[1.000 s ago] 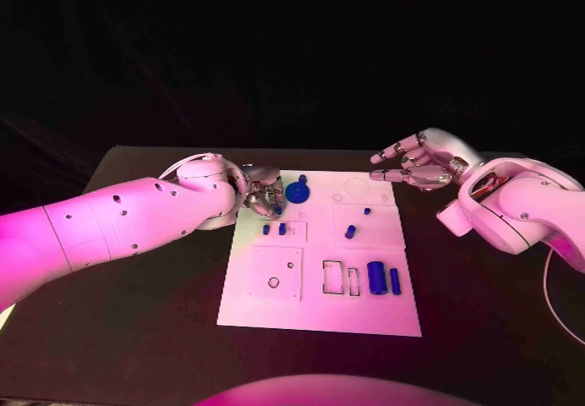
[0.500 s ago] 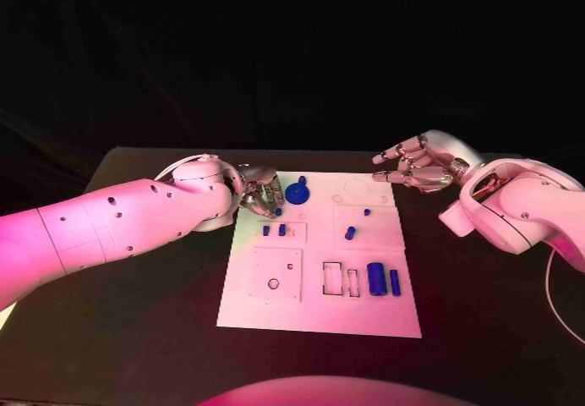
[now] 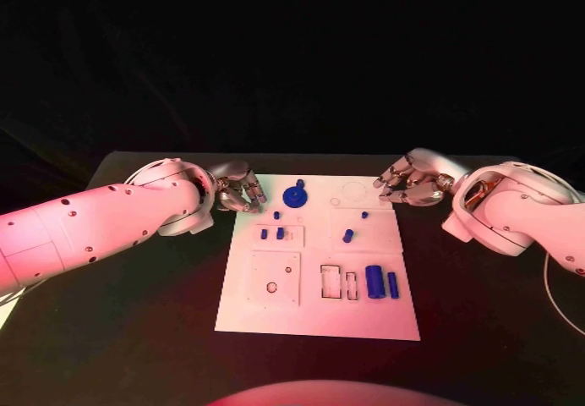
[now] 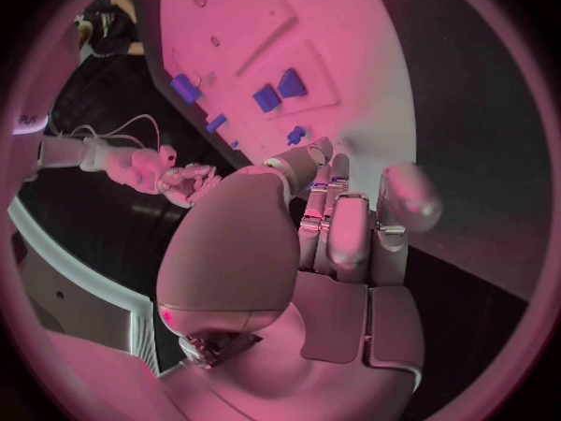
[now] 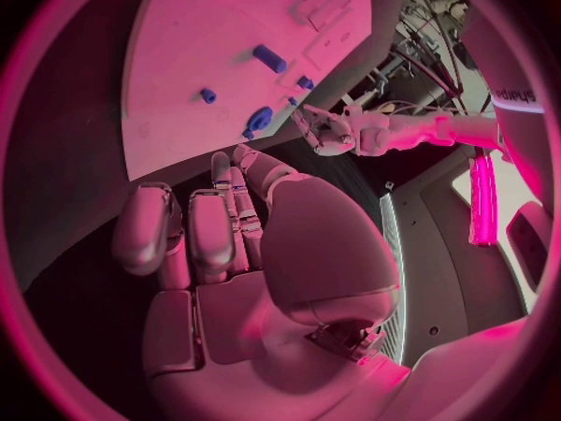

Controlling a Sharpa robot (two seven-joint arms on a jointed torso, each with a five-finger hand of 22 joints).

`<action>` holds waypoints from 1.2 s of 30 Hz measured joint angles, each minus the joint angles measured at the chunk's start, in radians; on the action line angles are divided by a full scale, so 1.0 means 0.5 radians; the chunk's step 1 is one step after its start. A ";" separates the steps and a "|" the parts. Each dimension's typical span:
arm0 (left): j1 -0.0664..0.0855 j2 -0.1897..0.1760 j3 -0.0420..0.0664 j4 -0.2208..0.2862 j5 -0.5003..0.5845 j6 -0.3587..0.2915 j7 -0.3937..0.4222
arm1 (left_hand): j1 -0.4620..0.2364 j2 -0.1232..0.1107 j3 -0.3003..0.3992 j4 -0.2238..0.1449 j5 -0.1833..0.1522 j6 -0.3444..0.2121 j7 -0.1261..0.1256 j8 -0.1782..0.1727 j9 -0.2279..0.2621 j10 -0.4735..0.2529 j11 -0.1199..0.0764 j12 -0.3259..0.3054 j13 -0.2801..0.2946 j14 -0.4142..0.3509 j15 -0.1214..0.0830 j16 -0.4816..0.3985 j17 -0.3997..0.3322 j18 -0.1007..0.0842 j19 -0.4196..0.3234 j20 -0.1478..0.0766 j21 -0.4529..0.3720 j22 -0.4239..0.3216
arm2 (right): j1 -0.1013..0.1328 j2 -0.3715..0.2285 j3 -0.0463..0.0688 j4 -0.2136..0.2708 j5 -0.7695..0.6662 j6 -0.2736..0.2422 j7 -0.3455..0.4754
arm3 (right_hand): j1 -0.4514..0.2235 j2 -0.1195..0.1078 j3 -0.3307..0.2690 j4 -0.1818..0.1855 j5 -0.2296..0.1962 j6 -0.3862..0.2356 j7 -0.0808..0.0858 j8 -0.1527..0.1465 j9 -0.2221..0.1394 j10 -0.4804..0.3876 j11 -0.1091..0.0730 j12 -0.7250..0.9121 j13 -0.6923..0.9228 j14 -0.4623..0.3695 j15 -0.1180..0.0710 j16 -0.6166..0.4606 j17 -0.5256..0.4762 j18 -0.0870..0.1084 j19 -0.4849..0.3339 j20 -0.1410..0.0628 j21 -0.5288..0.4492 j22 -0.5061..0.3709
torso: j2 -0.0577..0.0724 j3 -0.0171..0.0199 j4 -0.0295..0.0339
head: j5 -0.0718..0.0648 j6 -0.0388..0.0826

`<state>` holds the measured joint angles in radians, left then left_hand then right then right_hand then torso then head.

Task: Assemble the parts on the task board

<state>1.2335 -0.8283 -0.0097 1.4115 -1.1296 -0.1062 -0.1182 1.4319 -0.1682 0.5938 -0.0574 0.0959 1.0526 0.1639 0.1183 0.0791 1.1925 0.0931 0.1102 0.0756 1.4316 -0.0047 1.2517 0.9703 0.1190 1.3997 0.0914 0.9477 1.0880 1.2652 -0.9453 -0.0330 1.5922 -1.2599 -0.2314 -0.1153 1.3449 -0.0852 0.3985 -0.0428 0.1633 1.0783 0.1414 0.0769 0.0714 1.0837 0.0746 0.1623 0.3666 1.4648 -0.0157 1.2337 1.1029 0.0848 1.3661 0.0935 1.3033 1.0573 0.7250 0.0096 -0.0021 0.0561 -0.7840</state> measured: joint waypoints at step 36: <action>-0.099 -0.222 -0.035 0.396 2.459 -0.306 0.953 | -0.193 -0.003 -0.272 0.103 0.015 0.006 0.007 0.002 -0.017 -0.016 -0.001 0.093 0.014 -0.290 0.028 -0.327 -0.561 0.088 -0.316 0.035 -0.692 -0.490 | -0.128 0.313 -0.018 -0.140 -1.005 0.229 -0.266 | 0.002 -0.071 0.189 -0.003 -0.088 0.076 -0.029 0.000 0.011 0.095 -0.010 -0.114 -0.413 0.003 0.003 -0.020 -0.016 0.031 -0.018 0.003 -0.106 -0.163 | 0.004 -0.0040 0.004 | -0.070 0.020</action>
<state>1.1841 -0.9393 -0.0273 1.6097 0.1001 -0.2595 0.3582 1.3354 -0.1696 0.4578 -0.0057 0.1035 1.0554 0.1672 0.1191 0.0706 1.1845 0.0926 0.1569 0.0825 1.2865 0.0091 1.0883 0.6899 0.1631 1.2415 0.1091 0.6019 0.8432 1.2013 -0.7889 -0.0422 1.5221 -1.7625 -0.1167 -0.2481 1.3457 -0.1209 0.4931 -0.0442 0.1192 1.1163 0.1270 0.0769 0.0769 1.1314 0.0697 0.1055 0.1604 1.4665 -0.0142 1.2238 1.0950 0.1001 1.3569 0.0950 1.2501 0.9758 0.7272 0.0076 -0.0002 0.0209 -0.7741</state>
